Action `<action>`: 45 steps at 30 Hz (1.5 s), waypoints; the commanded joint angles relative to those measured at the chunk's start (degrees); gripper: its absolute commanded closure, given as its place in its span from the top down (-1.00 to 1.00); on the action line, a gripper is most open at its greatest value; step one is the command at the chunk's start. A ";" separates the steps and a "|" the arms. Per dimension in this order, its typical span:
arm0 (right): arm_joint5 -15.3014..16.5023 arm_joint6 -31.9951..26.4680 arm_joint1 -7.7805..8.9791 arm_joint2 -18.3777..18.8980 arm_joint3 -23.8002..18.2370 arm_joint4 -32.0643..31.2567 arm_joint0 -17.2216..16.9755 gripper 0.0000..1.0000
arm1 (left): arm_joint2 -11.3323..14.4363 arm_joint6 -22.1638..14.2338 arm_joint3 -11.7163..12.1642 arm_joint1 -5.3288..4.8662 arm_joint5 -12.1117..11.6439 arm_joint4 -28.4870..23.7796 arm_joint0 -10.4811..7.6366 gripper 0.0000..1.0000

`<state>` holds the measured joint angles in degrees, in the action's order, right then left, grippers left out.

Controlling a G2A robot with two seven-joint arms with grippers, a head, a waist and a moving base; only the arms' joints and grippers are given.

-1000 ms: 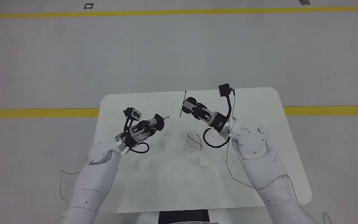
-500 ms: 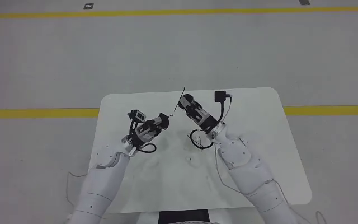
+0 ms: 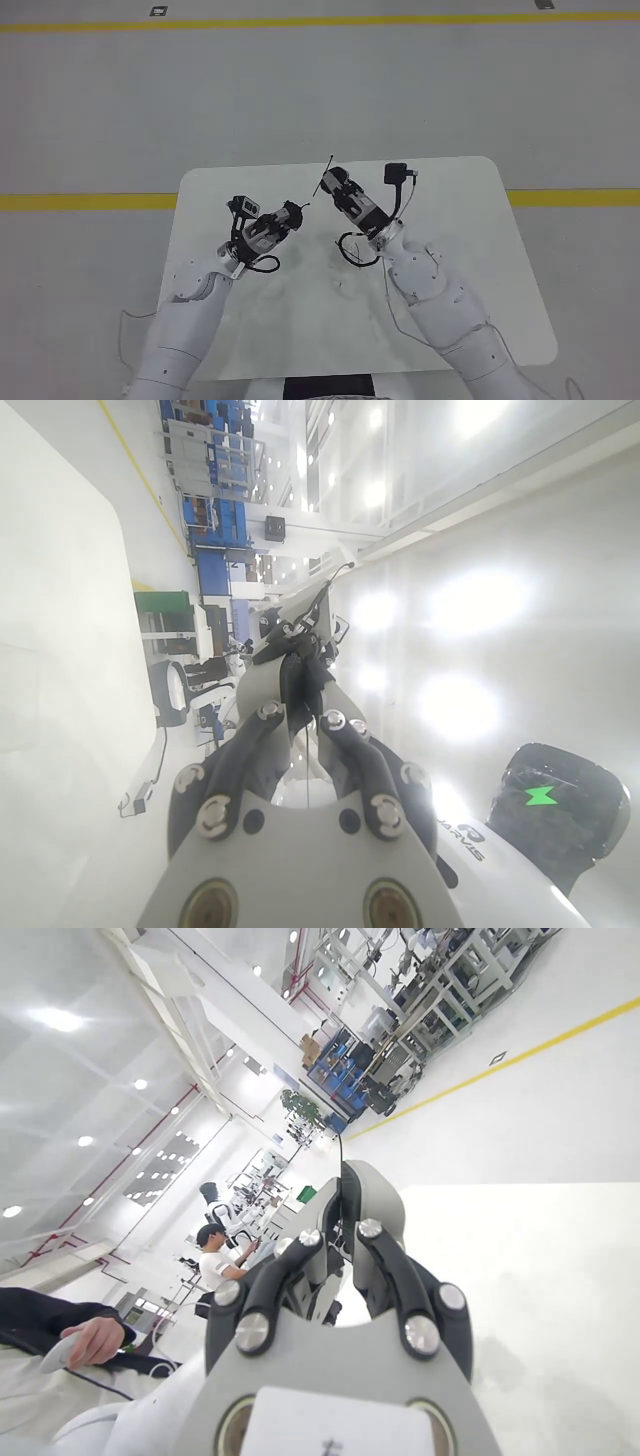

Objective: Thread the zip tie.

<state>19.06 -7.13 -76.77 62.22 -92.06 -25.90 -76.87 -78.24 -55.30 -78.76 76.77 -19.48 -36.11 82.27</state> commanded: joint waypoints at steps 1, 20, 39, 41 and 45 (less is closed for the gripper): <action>0.14 -0.12 0.08 0.12 -0.19 -0.88 -0.29 -1.00 | 0.00 0.00 0.00 0.00 0.00 0.00 0.00 -1.00; 0.18 -1.34 0.18 -0.24 -1.69 -2.61 -0.85 -1.00 | 0.00 0.00 0.00 0.00 0.00 0.00 0.00 -1.00; -0.94 -1.34 0.00 -0.90 -1.19 -3.27 -0.39 -1.00 | 0.00 0.00 0.00 0.00 0.00 0.00 0.00 -1.00; -1.01 -1.22 0.00 -0.85 -1.39 -3.34 -0.43 -1.00 | 0.00 0.00 0.00 0.00 0.00 0.00 0.00 -1.00; -1.00 -1.16 0.00 -0.83 -1.51 -3.52 -0.50 -1.00 | 0.00 0.00 0.00 0.00 0.00 0.00 0.00 -1.00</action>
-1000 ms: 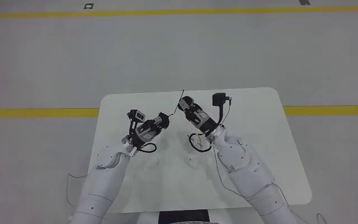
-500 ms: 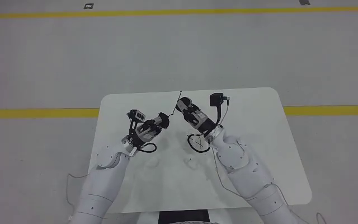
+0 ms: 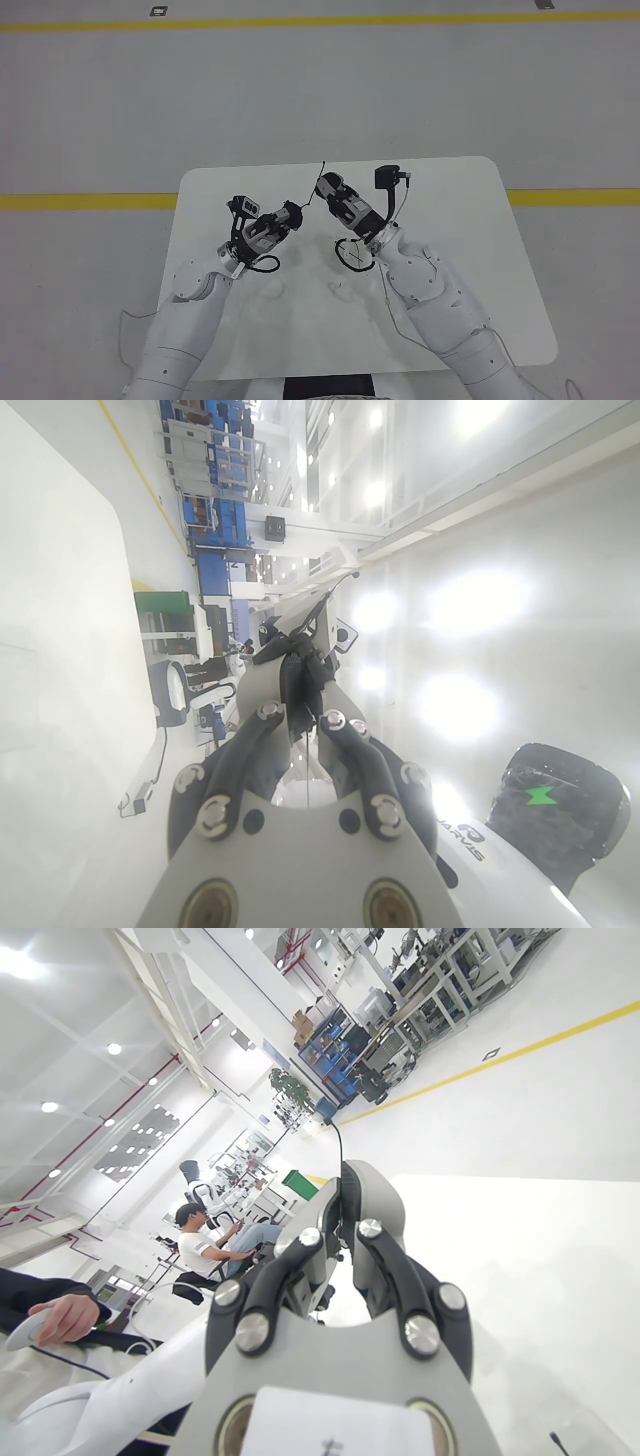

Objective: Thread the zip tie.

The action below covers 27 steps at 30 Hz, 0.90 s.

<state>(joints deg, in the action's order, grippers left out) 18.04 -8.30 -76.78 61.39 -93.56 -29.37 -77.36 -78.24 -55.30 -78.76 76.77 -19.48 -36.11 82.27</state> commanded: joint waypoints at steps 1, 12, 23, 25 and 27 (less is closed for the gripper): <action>0.01 0.01 0.00 0.00 0.01 -0.05 -0.02 -1.00 | 0.00 0.00 0.00 0.00 0.00 0.00 0.00 -1.00; 0.08 -0.12 0.05 0.10 -0.07 -0.58 -0.37 -1.00 | 0.00 0.00 0.00 0.00 0.00 0.00 0.00 -1.00; -1.00 0.66 0.09 0.26 -0.61 -1.87 -1.09 -1.00 | 0.87 2.11 -1.26 -0.22 0.53 0.25 0.35 -1.00; -1.30 0.92 0.08 0.24 -0.74 -2.07 -1.21 -1.00 | 1.04 2.18 -1.38 -0.35 0.61 0.05 0.40 -1.00; -1.63 1.25 0.06 0.20 -0.86 -2.43 -1.32 -1.00 | 1.18 2.22 -1.45 -0.49 0.66 -0.10 0.42 -1.00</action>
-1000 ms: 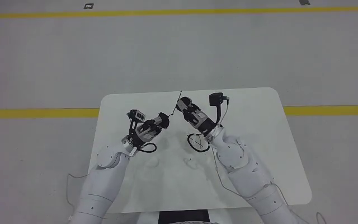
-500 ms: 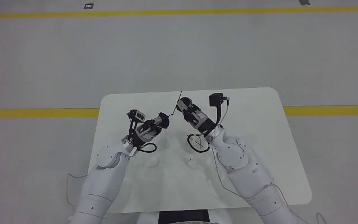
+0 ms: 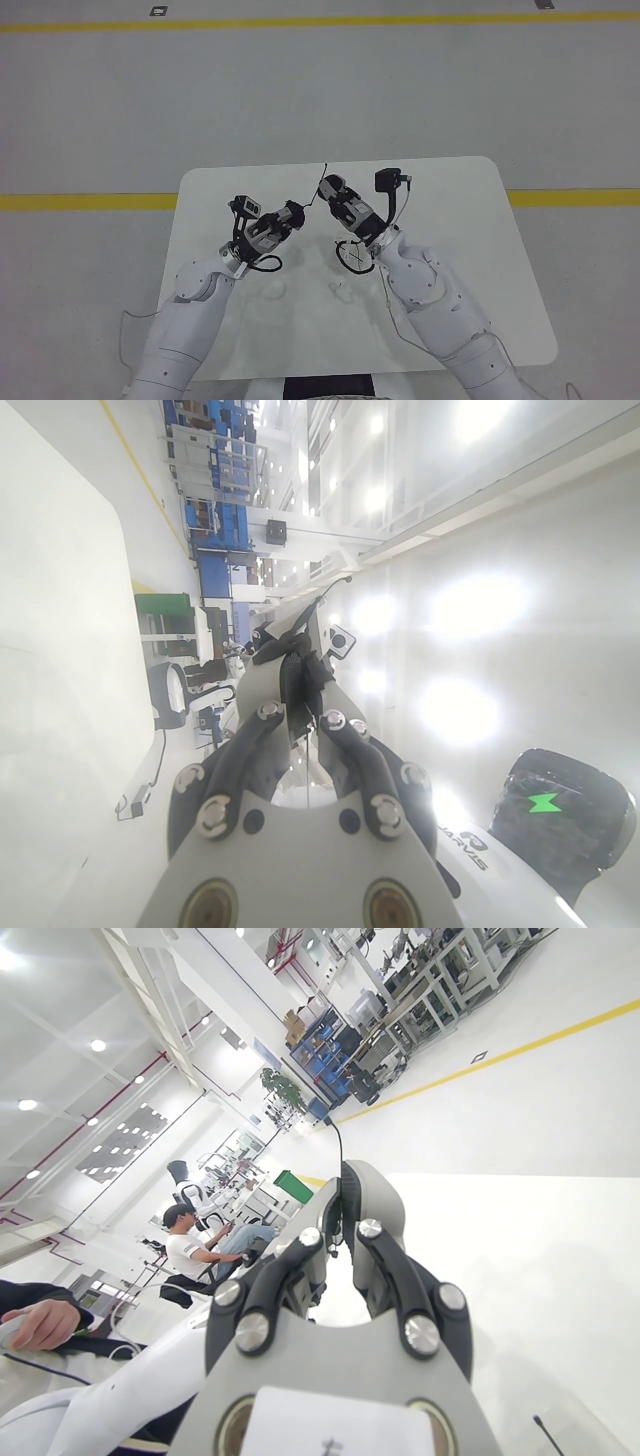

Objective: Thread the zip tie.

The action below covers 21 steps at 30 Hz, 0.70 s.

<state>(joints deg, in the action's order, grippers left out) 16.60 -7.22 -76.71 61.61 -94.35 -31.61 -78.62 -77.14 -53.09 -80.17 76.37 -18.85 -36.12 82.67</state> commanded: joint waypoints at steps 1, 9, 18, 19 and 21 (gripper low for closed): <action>-0.36 0.38 -0.02 -0.04 -0.12 -0.35 -0.11 -1.00 | 0.13 0.04 -0.08 -0.14 0.03 -0.18 0.04 -1.00; -1.66 1.36 -0.16 -0.46 -0.27 -1.29 -0.41 -1.00 | 0.50 0.19 -0.44 -0.63 -0.15 -0.75 0.21 -1.00; -2.46 2.47 -0.23 -0.56 -1.05 -2.72 -0.80 -1.00 | 0.78 0.55 -0.85 -1.13 -0.63 -1.26 0.28 -1.00; -2.63 2.66 -0.22 -0.53 -1.15 -3.08 -0.88 -1.00 | 0.76 0.59 -0.95 -1.16 -0.63 -1.18 0.30 -1.00; -2.90 2.91 -0.23 -0.53 -1.42 -3.42 -1.12 -1.00 | 0.77 0.66 -1.17 -1.22 -0.63 -1.21 0.37 -1.00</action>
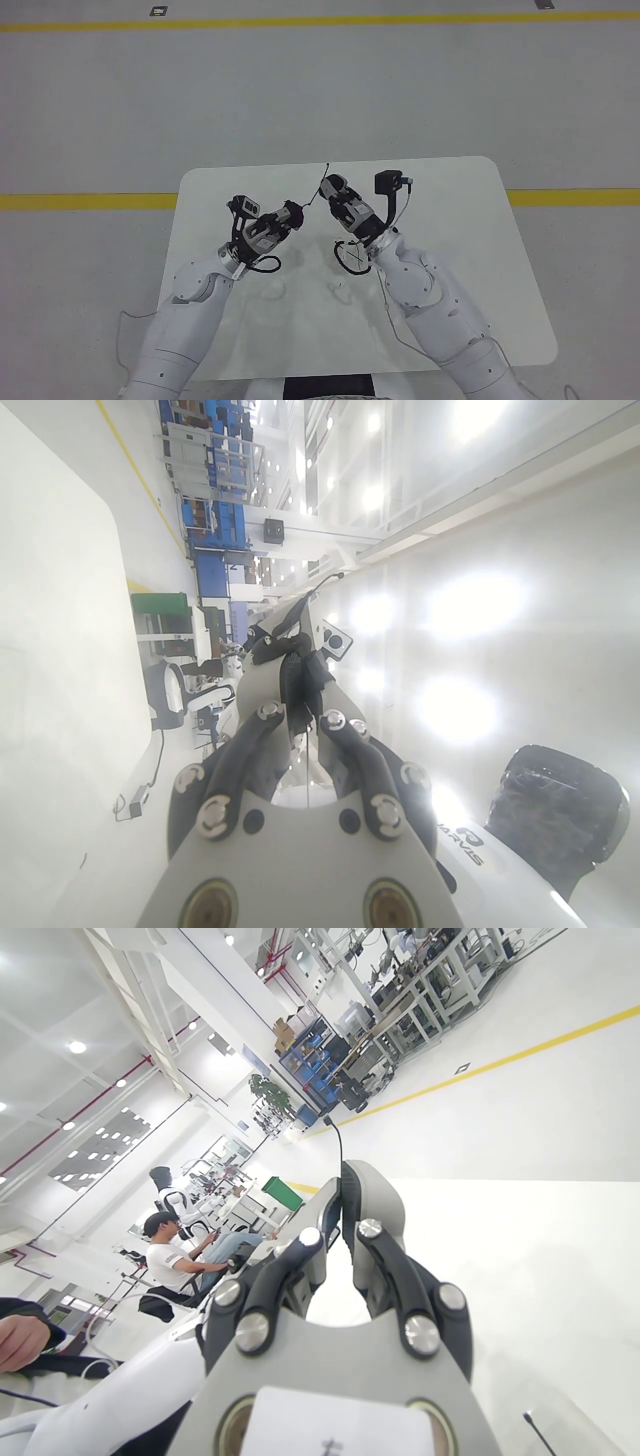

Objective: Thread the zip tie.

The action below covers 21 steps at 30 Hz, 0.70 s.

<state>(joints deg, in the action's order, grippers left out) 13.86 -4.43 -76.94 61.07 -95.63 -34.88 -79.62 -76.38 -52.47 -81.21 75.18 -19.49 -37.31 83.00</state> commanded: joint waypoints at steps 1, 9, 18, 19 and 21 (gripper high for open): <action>-0.39 0.30 -0.01 0.03 -0.27 -0.33 -0.22 -1.00 | 0.07 0.07 -0.27 -0.04 0.01 0.00 0.09 -1.00; -2.19 1.02 -0.12 -0.43 -1.17 -2.11 -0.84 -1.00 | -0.16 -0.11 -1.62 -0.03 0.01 2.31 0.35 -1.00; -3.05 1.50 -0.17 -0.29 -1.88 -3.23 -1.24 -1.00 | -1.03 0.96 -2.62 0.37 0.01 3.26 0.65 -1.00; -3.06 1.50 -0.16 -0.27 -1.90 -3.35 -1.26 -1.00 | -1.13 1.11 -2.76 0.44 0.01 3.34 0.69 -1.00; -3.12 1.61 -0.16 -0.20 -2.00 -3.69 -1.31 -1.00 | -1.24 1.37 -3.01 0.64 0.01 3.37 0.77 -1.00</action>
<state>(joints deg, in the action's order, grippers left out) 10.77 -2.88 -77.10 60.84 -97.58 -38.42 -80.89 -77.56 -51.24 -84.09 75.71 -19.48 -33.95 83.73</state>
